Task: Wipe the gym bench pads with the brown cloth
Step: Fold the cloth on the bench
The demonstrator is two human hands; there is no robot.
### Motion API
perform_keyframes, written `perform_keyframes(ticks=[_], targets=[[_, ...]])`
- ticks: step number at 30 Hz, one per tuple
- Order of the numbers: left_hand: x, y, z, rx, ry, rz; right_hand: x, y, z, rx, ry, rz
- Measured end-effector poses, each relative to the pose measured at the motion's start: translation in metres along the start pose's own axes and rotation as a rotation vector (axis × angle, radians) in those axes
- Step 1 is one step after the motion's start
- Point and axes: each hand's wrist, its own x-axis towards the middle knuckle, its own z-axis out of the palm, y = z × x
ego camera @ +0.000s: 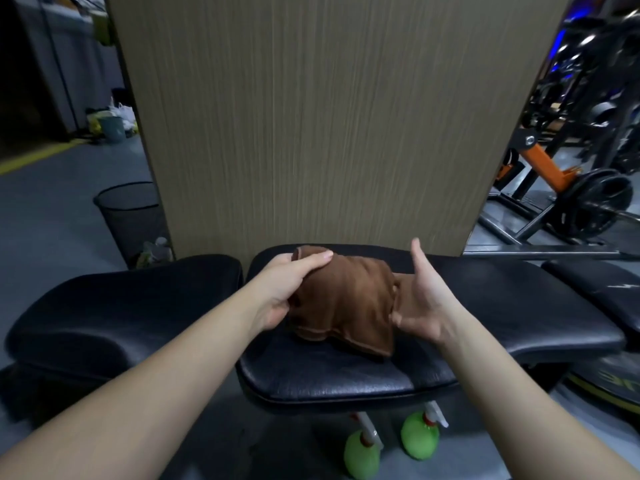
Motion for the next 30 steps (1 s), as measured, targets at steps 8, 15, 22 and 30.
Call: perform_keyframes(ticks=[8,15,22,30], targets=[[-0.021,0.032,-0.021,-0.134,-0.236,0.241,-0.014,-0.018,0.013,-0.129,-0.2,-0.445],[0.017,-0.025,-0.042,0.127,0.152,-0.158,0.043,0.026,0.002,-0.424,0.242,-0.17],[0.015,-0.021,-0.053,0.195,0.001,-0.337,0.031,0.017,0.012,-1.017,0.27,-0.09],[-0.005,-0.01,-0.087,0.121,0.232,-0.067,0.032,0.04,0.067,-0.768,0.1,-0.498]])
